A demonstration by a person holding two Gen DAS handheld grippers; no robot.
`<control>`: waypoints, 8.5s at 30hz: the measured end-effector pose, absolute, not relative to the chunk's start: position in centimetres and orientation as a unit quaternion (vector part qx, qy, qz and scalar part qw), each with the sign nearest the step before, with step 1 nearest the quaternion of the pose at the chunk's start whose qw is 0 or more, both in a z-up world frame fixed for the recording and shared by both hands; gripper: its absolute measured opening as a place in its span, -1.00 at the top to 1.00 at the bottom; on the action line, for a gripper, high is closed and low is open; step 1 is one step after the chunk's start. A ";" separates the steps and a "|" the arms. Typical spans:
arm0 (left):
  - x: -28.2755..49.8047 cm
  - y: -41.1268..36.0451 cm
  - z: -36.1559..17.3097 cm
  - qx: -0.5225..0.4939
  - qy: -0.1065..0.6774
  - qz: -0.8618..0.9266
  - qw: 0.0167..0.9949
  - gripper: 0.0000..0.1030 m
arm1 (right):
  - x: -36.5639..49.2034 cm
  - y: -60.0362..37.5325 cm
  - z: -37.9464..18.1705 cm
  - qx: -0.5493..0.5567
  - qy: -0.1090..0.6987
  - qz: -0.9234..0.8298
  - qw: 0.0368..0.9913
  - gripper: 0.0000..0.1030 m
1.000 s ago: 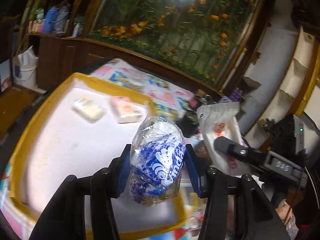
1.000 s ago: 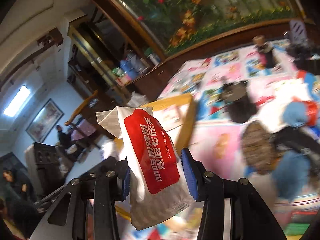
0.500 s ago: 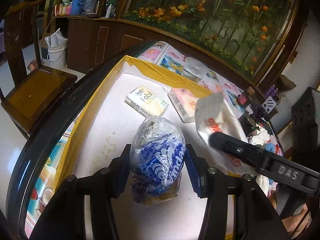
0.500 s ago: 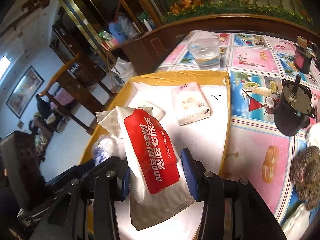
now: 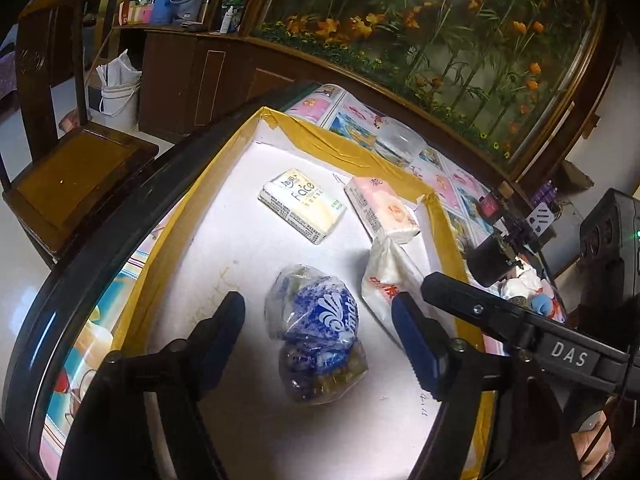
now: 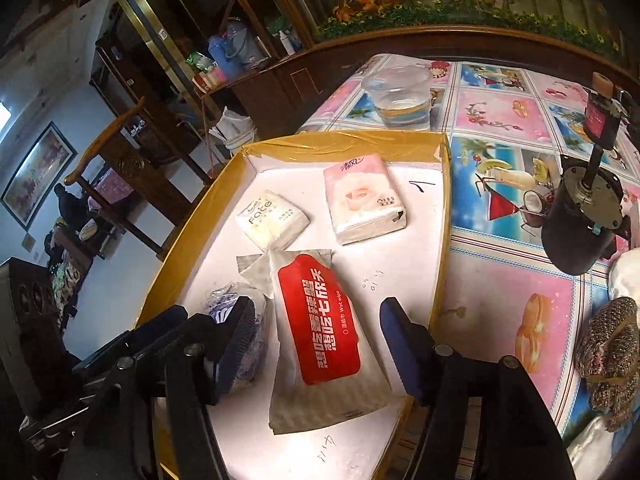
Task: Organize soft objects
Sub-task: 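Lower both items into the tray and open both tools, then withdraw both tools from the tray back toward the pile, then grasp the white cloth with the left tool, then grasp the yellow-green sponge pack with the right tool while the left tool holds the cloth, then carry the white cloth and sponge pack over the tray with both tools, then lower both items into the tray and open both tools, then grasp the brown knitted hat with the left tool while the right tool reaches the blue cloth, then grasp the blue cloth with the right tool while the left tool lifts the hat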
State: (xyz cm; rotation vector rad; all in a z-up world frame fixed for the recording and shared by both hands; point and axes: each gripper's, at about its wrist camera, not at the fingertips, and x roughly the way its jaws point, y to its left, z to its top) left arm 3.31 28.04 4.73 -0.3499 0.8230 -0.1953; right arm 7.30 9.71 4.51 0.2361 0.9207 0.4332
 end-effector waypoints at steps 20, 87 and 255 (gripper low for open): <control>-5.7 17.6 8.3 -0.093 0.259 -0.199 0.941 -0.99 | -10.0 -4.3 10.6 0.059 0.213 0.091 0.971 -0.99; -2.5 5.3 4.5 -0.074 0.369 -0.323 0.868 0.73 | -10.8 -11.0 3.3 -0.018 0.456 0.175 0.873 0.19; 2.9 3.4 4.0 -0.026 0.369 -0.219 0.903 0.05 | -5.3 -14.4 5.1 0.180 0.306 0.092 0.930 0.39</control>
